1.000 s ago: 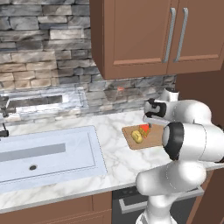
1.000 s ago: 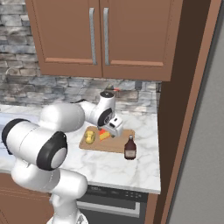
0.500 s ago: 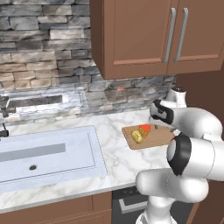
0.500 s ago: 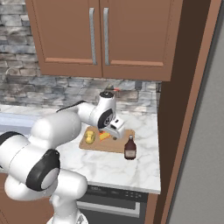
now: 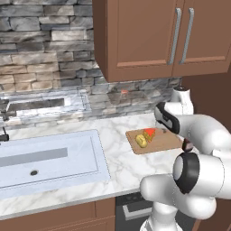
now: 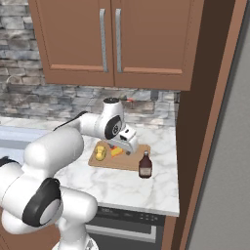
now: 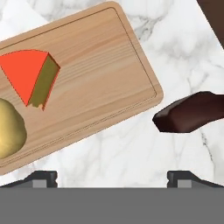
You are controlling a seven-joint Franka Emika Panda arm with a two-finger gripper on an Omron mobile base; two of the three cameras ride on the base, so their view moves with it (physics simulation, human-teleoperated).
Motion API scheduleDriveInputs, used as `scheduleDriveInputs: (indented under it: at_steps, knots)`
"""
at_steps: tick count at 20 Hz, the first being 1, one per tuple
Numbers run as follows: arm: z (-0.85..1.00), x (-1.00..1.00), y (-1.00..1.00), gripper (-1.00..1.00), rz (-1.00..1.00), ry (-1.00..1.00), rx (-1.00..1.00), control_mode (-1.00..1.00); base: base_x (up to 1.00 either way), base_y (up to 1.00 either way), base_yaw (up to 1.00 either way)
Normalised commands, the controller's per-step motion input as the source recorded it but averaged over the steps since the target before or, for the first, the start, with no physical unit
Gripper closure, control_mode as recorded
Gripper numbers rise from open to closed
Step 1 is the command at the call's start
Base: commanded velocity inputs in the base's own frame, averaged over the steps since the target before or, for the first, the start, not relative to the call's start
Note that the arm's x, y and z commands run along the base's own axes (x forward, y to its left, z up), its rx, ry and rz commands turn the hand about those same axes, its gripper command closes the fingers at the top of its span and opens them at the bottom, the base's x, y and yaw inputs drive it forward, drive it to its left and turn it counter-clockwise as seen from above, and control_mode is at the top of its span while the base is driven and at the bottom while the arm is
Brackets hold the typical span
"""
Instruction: Retrieve the reheated potato from the microwave, then place the potato, cheese, and condiment on the cutting board.
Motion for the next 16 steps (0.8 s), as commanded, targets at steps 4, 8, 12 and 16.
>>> scheduleDriveInputs:
  at_steps: [4, 8, 12, 16]
  knots:
    - [0.25, -0.18, -0.16, -1.00, -0.01, 0.09, -0.06, -1.00, 0.00, 0.00, 0.00]
    - [0.26, -0.13, -0.22, -1.00, -0.04, 0.10, -0.04, -1.00, 0.00, 0.00, 0.00]
    - [0.15, -0.09, -0.40, -1.00, -0.04, 0.09, 0.00, -1.00, 0.00, 0.00, 0.00]
    - [0.08, -0.11, -0.31, -1.00, -0.01, 0.02, 0.00, -1.00, 0.00, 0.00, 0.00]
